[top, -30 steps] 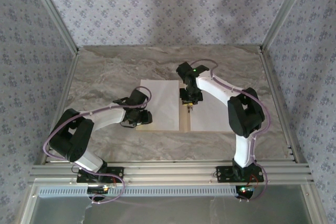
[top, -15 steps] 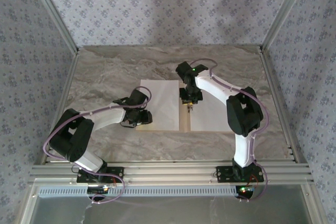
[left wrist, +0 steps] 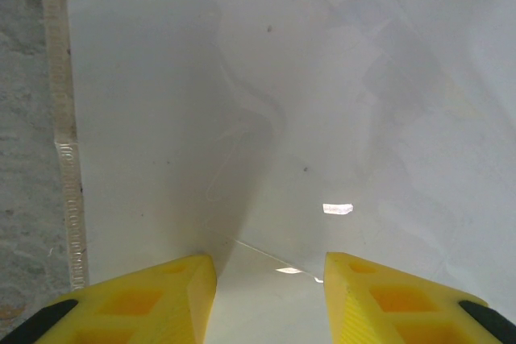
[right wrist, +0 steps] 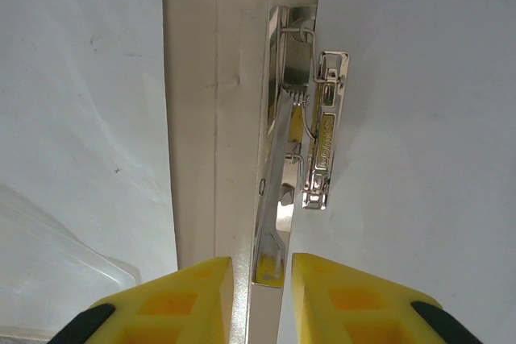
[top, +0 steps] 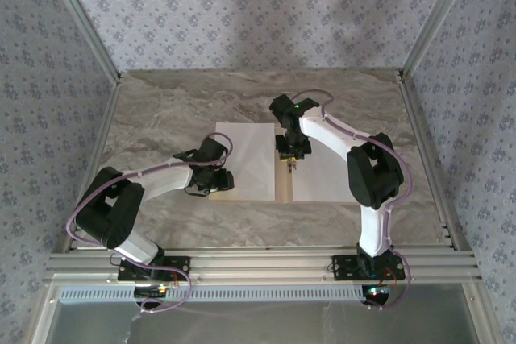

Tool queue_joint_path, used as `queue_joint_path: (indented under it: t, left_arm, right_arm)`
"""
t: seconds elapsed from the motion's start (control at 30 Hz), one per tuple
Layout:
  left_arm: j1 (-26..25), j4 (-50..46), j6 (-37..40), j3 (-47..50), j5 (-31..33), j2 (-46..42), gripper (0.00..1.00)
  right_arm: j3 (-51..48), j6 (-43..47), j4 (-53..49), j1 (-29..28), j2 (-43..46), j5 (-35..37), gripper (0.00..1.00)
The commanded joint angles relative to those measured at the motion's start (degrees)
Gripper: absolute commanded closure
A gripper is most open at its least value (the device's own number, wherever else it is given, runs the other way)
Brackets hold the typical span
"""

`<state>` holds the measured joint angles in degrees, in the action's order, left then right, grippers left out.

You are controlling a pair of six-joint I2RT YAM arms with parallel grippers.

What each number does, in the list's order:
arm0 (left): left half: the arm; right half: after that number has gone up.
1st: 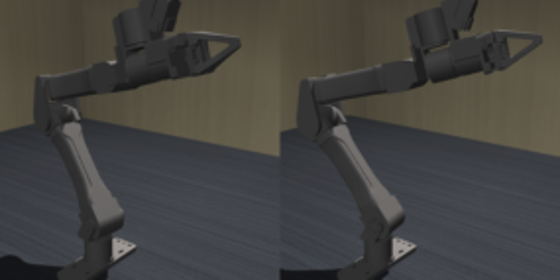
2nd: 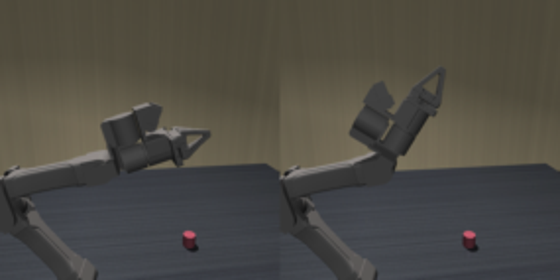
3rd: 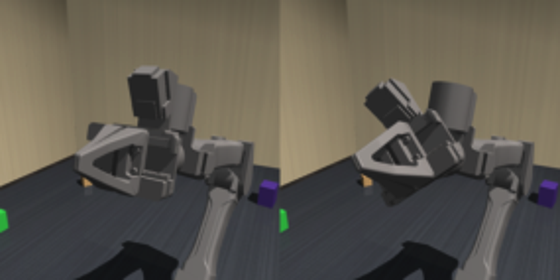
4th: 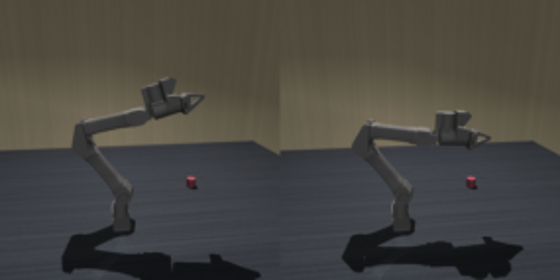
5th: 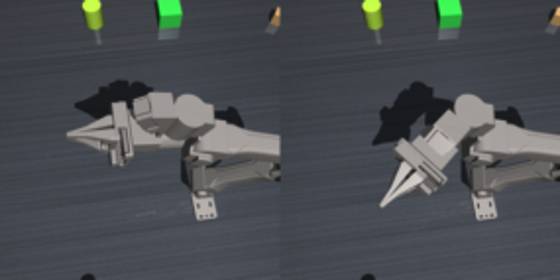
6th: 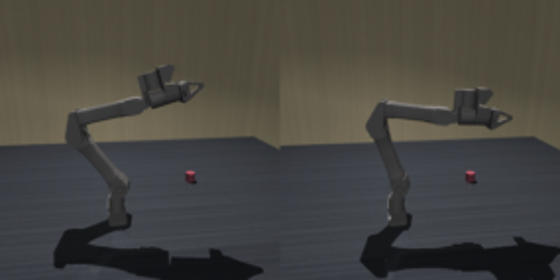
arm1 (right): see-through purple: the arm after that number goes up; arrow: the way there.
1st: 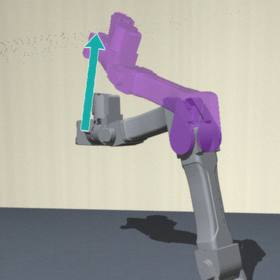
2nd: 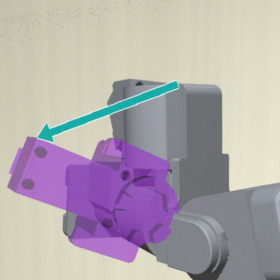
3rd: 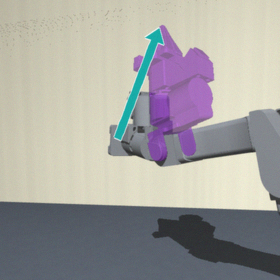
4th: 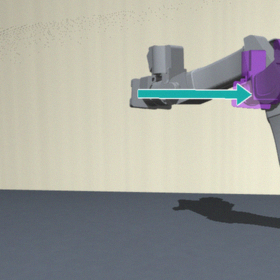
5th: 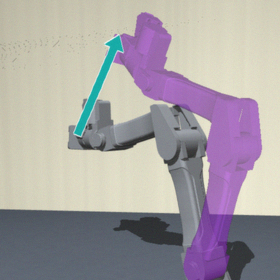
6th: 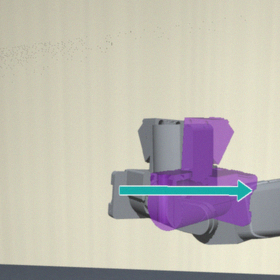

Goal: Put the files into the folder

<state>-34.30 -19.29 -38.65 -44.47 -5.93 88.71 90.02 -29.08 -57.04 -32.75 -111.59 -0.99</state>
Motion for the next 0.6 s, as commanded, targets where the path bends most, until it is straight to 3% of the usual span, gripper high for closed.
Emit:
queue_joint_path:
  t: [0.0,0.57]
  left_arm:
    - [-0.5,-3.0,-0.4,1.5,0.9,1.5,0.57]
    - [-0.5,-3.4,-0.2,1.1,1.0,1.6,0.57]
  right_arm:
    - [1.9,0.0,-2.1,0.3,-1.2,1.0,0.73]
    - [2.1,0.4,-3.0,0.3,-2.1,0.6,0.83]
